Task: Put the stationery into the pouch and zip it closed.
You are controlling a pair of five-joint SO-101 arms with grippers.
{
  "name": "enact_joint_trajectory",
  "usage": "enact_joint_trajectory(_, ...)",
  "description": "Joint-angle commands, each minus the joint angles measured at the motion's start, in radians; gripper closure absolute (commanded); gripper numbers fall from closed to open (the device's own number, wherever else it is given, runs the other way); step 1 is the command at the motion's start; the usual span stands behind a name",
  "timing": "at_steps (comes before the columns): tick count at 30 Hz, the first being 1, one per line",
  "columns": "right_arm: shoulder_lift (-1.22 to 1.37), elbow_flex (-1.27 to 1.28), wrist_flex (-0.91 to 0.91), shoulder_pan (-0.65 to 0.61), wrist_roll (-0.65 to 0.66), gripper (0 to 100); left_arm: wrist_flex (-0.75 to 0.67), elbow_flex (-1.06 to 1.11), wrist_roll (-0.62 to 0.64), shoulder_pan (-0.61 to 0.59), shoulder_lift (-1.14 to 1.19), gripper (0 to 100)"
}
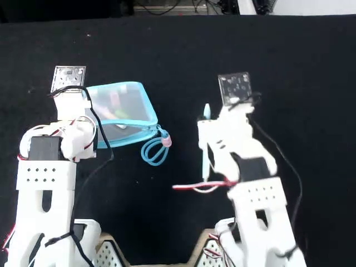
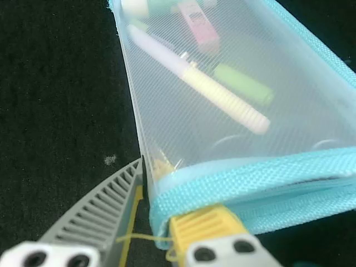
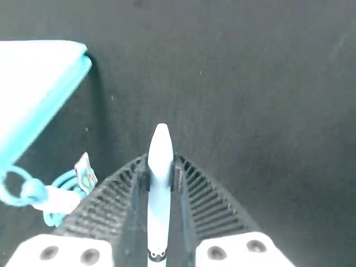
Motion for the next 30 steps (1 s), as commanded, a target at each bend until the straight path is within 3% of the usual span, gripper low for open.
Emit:
enact_joint_trajectory(1, -0.148, 0.016, 0.009, -0.012, -0.008, 98.7, -0.003, 0.019, -0.008, 0.008, 0.009, 97)
enact_joint_trajectory(13, -0.518, 0.094, 0.009, -0.021, -0.008, 98.7, -0.003, 0.019, -0.008, 0.008, 0.009, 97)
enact_joint_trajectory(25, -0.687, 0.102, -0.129, -0.273, 0.003, 98.7, -0.003, 0.019, -0.008, 0.008, 0.009, 97)
enact_joint_trajectory(30, -0.687, 0.102, -0.17, -0.327, 0.104, 98.7, -0.003, 0.019, -0.008, 0.008, 0.009, 97)
